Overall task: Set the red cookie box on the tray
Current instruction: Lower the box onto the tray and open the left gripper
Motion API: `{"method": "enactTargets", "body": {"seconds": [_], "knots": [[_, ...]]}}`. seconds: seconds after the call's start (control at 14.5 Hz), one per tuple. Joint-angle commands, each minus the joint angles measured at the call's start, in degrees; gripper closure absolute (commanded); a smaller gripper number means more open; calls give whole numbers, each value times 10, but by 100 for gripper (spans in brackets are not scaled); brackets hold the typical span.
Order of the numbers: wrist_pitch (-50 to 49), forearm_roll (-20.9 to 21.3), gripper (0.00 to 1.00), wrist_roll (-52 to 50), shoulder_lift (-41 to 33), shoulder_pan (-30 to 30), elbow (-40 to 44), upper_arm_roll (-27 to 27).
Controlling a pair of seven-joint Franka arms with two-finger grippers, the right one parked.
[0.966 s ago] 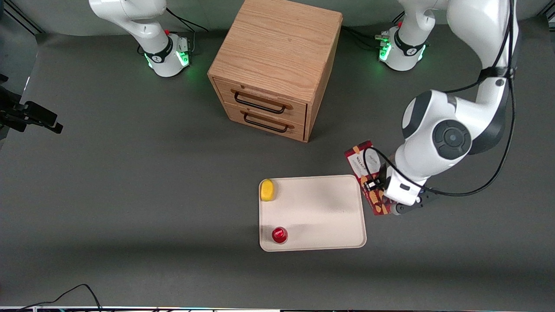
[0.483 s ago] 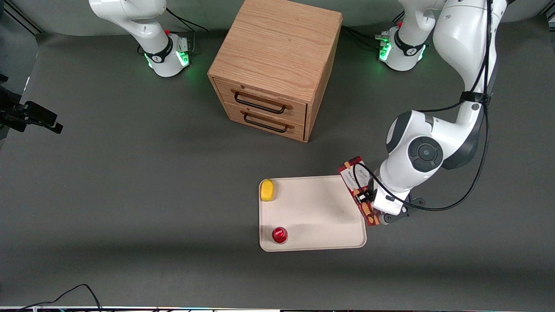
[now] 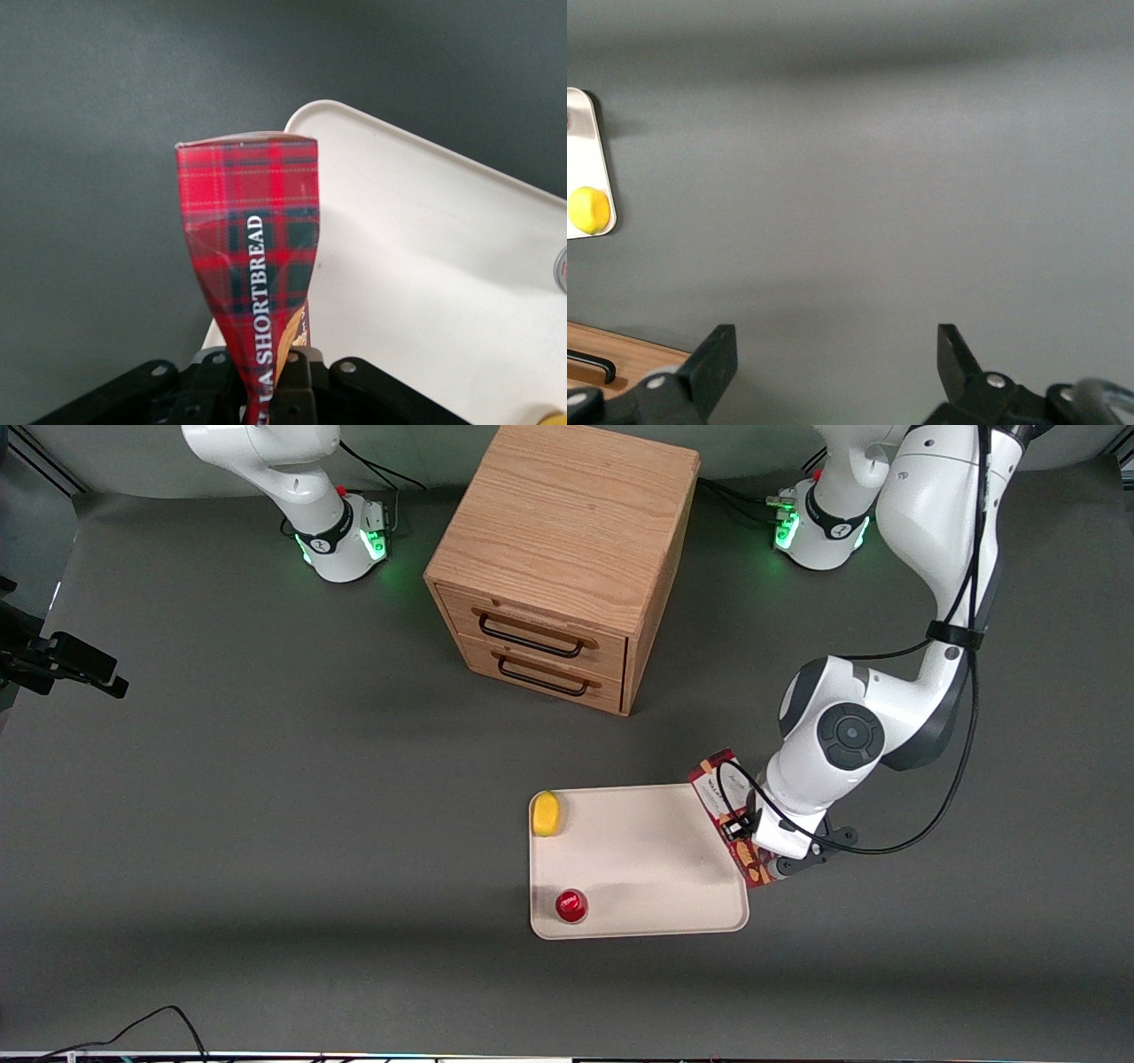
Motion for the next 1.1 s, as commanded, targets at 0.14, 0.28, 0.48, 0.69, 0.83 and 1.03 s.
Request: {"method": "enactTargets", "body": {"seconds": [0.14,0.28,0.48,0.69,0.83,1.03], "knots": [[78,79,100,-69,45,-24,2,2],[93,106,100,-83,66,-26,14,2],[110,128,100,-84,89,-28,26,2],[125,128,89,-83,101,-28,29,2],[123,128,0,-81,101,-27,32,2],[44,128,0,-78,89,-25,60,0]]}}
